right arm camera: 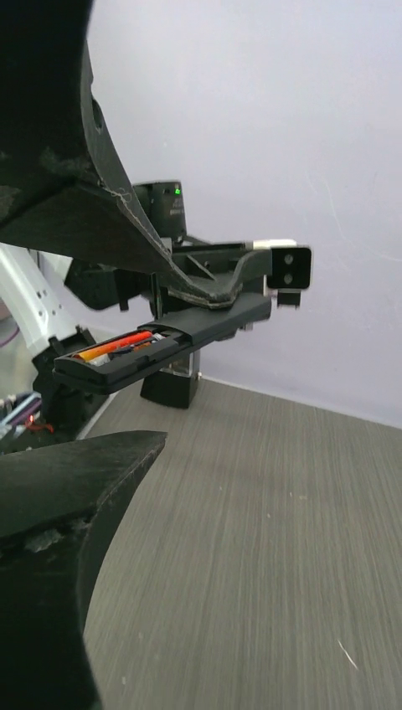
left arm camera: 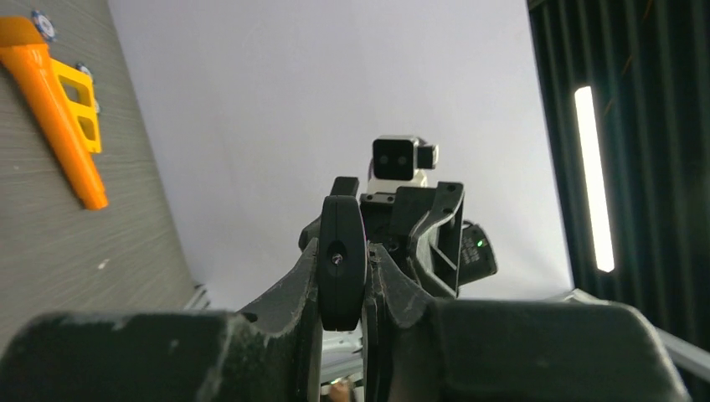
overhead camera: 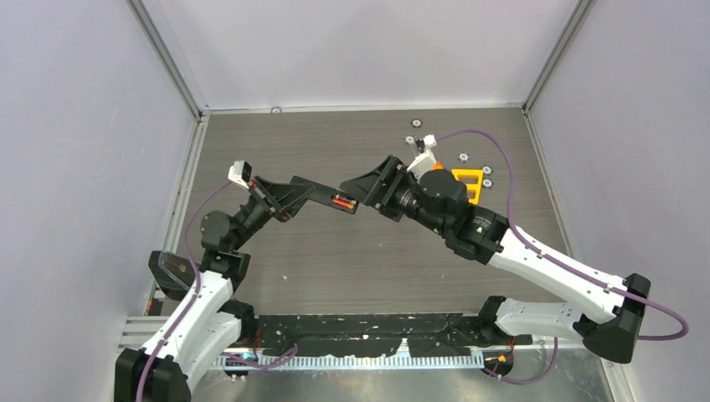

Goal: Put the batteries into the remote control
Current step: Load the battery into the remote control, then pick up the battery cover at the center of the board.

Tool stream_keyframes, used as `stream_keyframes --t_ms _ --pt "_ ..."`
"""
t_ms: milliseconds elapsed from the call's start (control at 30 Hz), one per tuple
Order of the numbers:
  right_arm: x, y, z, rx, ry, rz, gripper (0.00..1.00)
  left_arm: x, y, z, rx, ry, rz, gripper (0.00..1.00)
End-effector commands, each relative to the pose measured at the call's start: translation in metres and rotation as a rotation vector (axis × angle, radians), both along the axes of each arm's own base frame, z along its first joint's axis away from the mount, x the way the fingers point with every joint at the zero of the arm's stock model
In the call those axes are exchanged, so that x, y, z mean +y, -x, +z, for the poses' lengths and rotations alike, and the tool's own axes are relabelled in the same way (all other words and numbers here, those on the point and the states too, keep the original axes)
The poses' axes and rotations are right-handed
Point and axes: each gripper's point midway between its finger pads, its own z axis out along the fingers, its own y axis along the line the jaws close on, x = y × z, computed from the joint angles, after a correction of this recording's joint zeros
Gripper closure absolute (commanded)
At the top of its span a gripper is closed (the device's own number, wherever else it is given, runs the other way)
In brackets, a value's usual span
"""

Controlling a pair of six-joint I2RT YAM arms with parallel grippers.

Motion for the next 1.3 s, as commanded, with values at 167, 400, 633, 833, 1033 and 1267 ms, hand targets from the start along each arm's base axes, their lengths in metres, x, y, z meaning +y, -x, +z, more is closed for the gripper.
stream_keyframes --t_ms 167,400,633,833,1033,1267 --pt "-0.052 -0.014 0.009 -0.169 0.161 -0.037 0.25 -0.016 0.022 0.017 -0.351 -0.269 -0.098 1.0" --pt "-0.093 -0.04 -0.052 -0.159 0.565 -0.034 0.26 -0.007 0.015 -0.011 -0.314 -0.488 -0.053 1.0" --pt "-0.106 -0.072 -0.149 -0.011 0.905 0.083 0.15 0.007 0.004 -0.044 -0.181 -0.638 -0.007 1.0" --pt "-0.112 -0.099 -0.213 0.046 1.167 0.199 0.06 0.008 0.0 -0.061 -0.119 -0.657 -0.018 1.0" --pt "-0.107 -0.124 -0.246 0.023 1.325 0.337 0.1 0.005 -0.003 -0.068 -0.099 -0.663 -0.054 1.0" --pt "-0.099 -0.123 -0.28 0.062 1.284 0.575 0.19 0.0 -0.004 -0.07 -0.125 -0.683 -0.117 1.0"
